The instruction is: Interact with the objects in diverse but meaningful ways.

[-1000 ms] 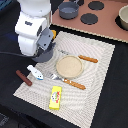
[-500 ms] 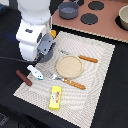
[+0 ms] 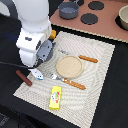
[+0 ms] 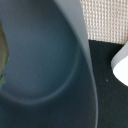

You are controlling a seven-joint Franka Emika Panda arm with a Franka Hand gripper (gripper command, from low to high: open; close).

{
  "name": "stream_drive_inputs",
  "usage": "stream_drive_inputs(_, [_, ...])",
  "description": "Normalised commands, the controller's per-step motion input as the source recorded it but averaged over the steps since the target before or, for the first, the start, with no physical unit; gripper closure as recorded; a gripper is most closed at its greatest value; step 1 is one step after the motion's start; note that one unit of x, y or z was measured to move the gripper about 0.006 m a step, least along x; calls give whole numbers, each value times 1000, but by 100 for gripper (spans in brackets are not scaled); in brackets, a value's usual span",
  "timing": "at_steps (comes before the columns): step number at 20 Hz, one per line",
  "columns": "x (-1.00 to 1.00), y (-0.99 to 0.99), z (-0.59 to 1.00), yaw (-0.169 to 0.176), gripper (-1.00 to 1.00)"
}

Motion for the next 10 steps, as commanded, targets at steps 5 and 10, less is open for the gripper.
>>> stream_drive_inputs(5, [-331,-1,-217,3,100])
stream_drive_inputs(10, [-325,0,-190,3,100])
